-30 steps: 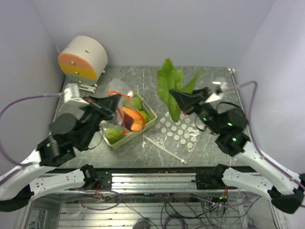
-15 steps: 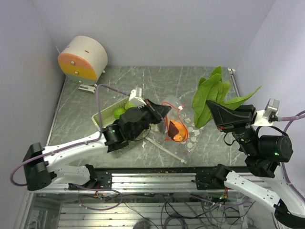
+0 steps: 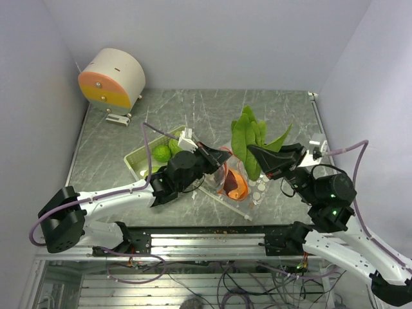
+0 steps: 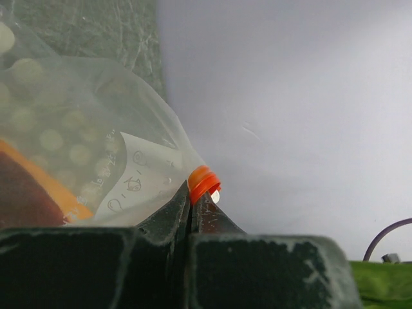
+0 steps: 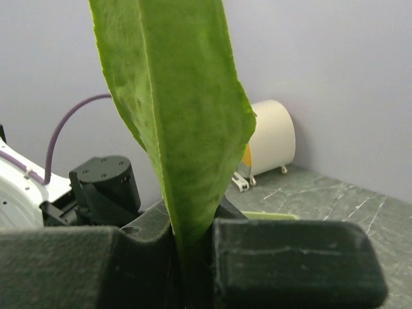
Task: Place the food in the zip-top bag and seal the zipper
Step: Place the fake vegetable in the zipper food storage bag.
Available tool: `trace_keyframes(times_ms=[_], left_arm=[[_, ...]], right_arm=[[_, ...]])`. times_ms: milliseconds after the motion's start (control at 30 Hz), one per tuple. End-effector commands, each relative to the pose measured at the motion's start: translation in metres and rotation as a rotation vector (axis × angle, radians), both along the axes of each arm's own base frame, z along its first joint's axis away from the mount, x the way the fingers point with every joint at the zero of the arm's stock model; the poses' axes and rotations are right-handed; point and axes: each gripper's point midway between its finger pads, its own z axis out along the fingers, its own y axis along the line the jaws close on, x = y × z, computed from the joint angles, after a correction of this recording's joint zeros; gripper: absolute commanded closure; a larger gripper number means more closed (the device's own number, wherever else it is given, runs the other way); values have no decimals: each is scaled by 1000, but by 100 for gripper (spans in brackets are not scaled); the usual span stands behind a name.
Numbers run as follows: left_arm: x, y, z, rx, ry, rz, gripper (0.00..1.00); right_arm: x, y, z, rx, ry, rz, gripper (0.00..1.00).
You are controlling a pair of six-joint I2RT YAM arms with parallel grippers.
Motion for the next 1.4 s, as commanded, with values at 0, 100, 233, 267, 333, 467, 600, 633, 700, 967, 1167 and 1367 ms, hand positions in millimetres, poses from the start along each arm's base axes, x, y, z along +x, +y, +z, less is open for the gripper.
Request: trace_keyframes(times_ms=[0,100,233,267,333,467,600,633,700,967,1167,1367], left_arm=[[8,11,24,-66,-20,7,93],[13,13,24,-28,-25,15,93],[14,13,22,-32,-13,2,93],[14,13,21,-33,-10,2,93],[15,13,20,-29,-5,-1,93],[17,13,22,-29,-1,-5,93],[18,16,27,-37,-5,-9,93],[18,16,29,-37,-7,-8,93],[18,17,32,-37,-13,-10,93],[17,20,40,-40,-23,-22,93],[16,28,43,-49,-31,-13,93],[18,33,44,-62,-37,-8,93]], right_arm=[[-8,2,9,41,-52,39,100],[-7,5,6,71,-60,52,100],[-4,9,1,126,-73,63,100],[-3,11,0,142,-77,69,100],[0,15,-5,170,-74,77,100],[12,26,-21,189,-63,71,100],[19,36,-29,170,-77,67,100],[21,39,-32,158,-76,62,100],[25,42,-40,139,-73,37,100],[47,56,-76,2,-67,-140,100],[59,51,-106,-94,-31,-292,100],[57,45,-139,-160,41,-288,100]])
